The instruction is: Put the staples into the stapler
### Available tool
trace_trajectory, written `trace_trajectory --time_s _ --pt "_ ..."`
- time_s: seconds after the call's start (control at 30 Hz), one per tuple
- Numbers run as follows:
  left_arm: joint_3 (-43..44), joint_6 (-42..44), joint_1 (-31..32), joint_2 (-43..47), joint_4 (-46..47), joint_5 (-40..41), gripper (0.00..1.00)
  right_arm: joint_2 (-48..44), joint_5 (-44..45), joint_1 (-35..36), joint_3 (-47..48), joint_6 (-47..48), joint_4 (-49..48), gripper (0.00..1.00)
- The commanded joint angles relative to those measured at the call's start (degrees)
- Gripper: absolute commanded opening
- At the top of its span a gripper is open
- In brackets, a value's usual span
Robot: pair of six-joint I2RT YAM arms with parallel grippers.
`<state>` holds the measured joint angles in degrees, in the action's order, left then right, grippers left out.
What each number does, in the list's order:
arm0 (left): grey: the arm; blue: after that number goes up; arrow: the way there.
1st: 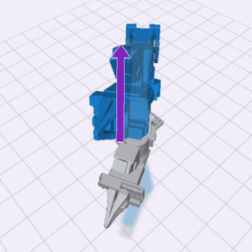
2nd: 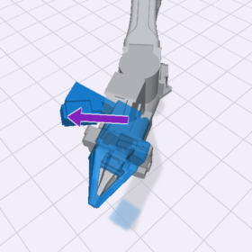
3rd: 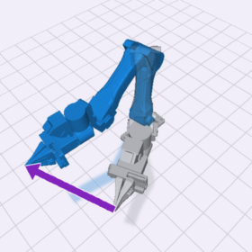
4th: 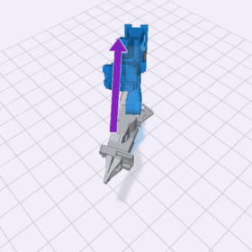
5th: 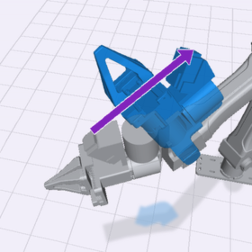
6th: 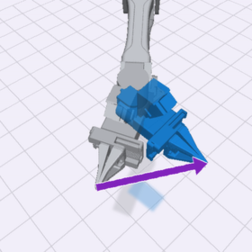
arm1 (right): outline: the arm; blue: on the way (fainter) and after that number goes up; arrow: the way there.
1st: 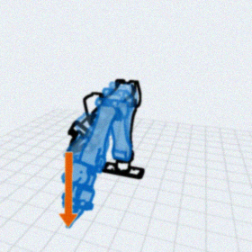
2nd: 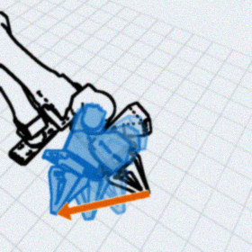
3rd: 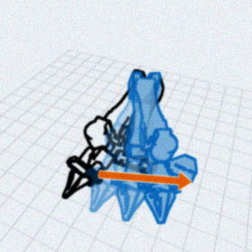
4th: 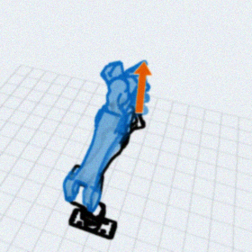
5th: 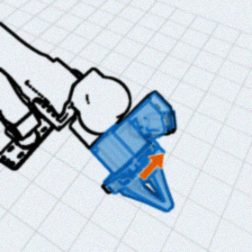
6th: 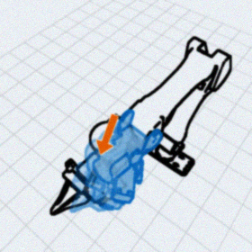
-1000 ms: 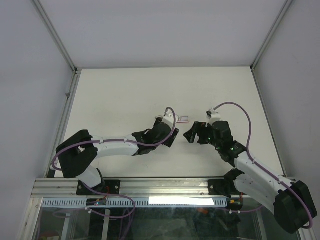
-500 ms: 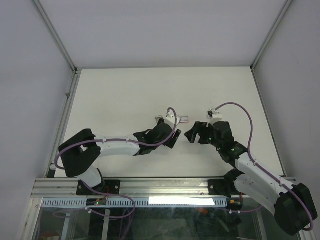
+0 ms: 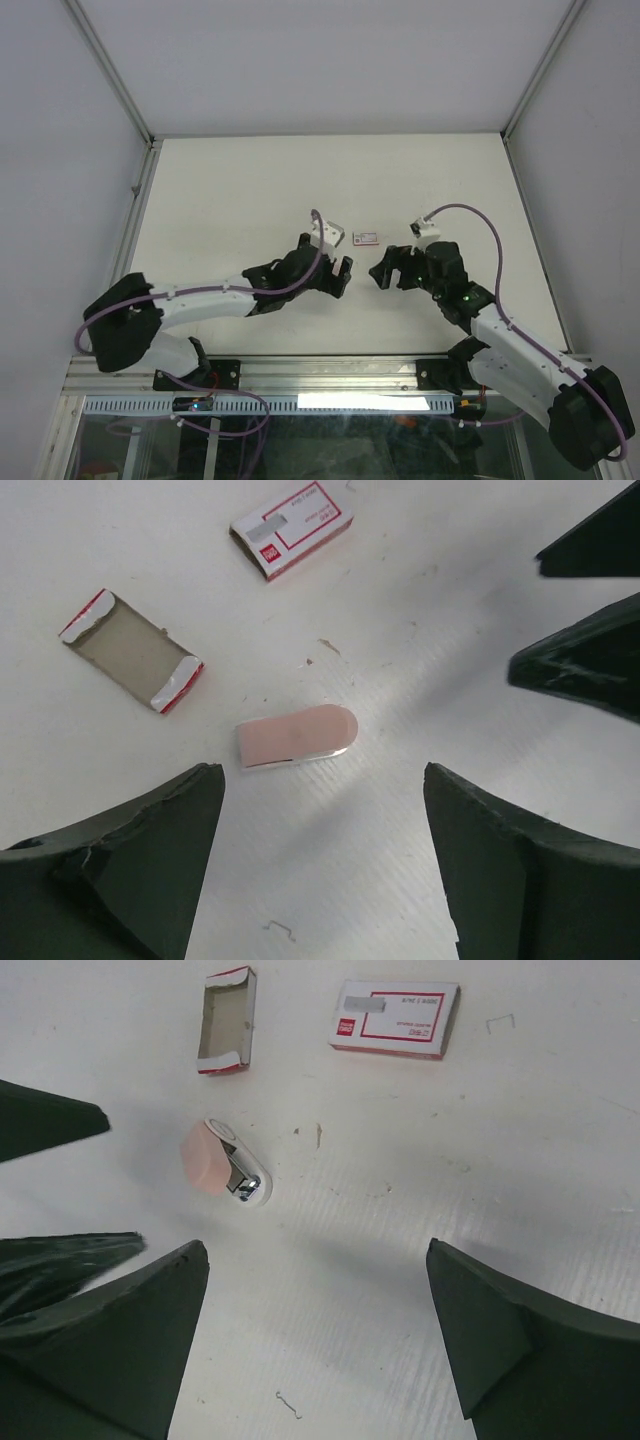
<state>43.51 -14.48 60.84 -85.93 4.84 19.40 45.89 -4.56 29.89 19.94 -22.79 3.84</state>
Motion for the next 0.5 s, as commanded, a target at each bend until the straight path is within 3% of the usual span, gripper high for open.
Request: trace_trajectory --time_s 0.0,0.1,0.2,0.47 --pt "-4.1 -7.7 -5.2 13.3 2.5 -8.4 0.86 3.6 -9.5 0.3 4.5 7.6 -4.3 0.93" --pt "-8.7 -13.9 -13.3 17.4 2.4 -18.1 0.89 9.2 -13.7 2.1 6.3 9.0 -8.6 0.93" --pt "-12.5 -18.6 -18.9 20.2 3.7 -24.0 0.90 15.2 -10.7 6.8 10.0 12.8 -9.7 0.93" --pt "-17.0 -26.9 -25.6 23.5 7.6 -31.9 0.91 30.7 -3.0 13.0 18.1 20.6 -10.5 0.93"
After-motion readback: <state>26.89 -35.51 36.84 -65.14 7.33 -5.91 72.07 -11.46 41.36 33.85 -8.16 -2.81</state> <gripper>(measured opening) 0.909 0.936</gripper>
